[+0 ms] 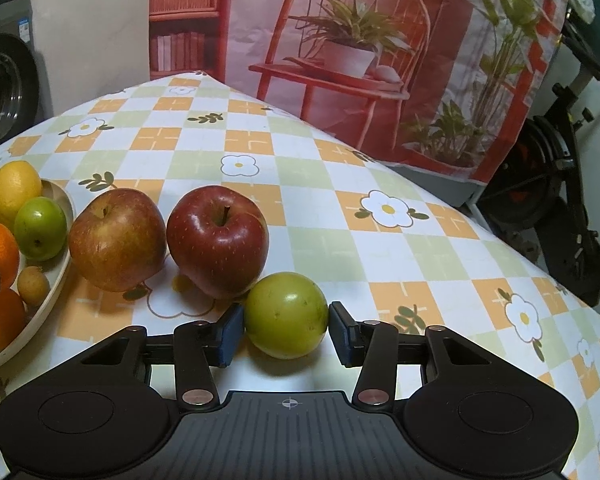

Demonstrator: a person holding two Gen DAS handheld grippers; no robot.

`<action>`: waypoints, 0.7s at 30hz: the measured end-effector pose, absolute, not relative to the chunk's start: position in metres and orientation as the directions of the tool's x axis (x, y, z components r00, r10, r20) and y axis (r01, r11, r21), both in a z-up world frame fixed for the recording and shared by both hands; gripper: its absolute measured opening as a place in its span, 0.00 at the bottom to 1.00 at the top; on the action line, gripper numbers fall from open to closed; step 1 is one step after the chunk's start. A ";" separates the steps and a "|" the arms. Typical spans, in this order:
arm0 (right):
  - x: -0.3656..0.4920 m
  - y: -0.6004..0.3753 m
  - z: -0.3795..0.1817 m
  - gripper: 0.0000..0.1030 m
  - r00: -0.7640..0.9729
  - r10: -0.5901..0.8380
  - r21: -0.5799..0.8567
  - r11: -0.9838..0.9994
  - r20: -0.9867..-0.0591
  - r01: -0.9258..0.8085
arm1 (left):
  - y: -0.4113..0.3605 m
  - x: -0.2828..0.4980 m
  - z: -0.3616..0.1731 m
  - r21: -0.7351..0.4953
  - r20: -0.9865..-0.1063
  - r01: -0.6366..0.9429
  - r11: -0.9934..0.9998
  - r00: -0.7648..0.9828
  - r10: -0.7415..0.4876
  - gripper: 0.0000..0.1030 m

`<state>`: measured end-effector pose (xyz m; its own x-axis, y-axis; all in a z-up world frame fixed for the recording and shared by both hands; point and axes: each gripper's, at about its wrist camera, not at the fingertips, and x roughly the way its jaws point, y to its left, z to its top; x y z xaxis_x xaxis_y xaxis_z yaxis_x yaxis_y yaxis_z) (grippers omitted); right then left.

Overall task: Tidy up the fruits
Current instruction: 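Carry the tangerine and green apple in both grippers over the plate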

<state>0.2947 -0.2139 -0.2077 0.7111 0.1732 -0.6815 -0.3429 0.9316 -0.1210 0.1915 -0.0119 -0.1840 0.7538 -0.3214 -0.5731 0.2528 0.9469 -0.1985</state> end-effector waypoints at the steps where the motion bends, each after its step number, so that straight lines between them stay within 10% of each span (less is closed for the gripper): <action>1: 0.294 -0.215 -0.208 0.41 0.710 0.177 -0.116 0.932 -0.682 -0.343 | -0.012 0.191 -0.184 -0.197 -0.573 0.252 0.948 0.755 -0.320 0.35; 21: 0.221 -0.200 -0.173 0.41 0.739 0.349 0.039 0.915 -0.577 -0.403 | 0.042 0.174 -0.161 -0.147 -0.617 0.222 0.964 0.742 -0.264 0.35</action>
<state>0.2214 -0.2004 -0.1727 0.7386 0.3494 -0.5765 -0.4026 0.9146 0.0386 0.1738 0.0423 -0.1613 0.7415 -0.2644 -0.6166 0.2217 0.9640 -0.1467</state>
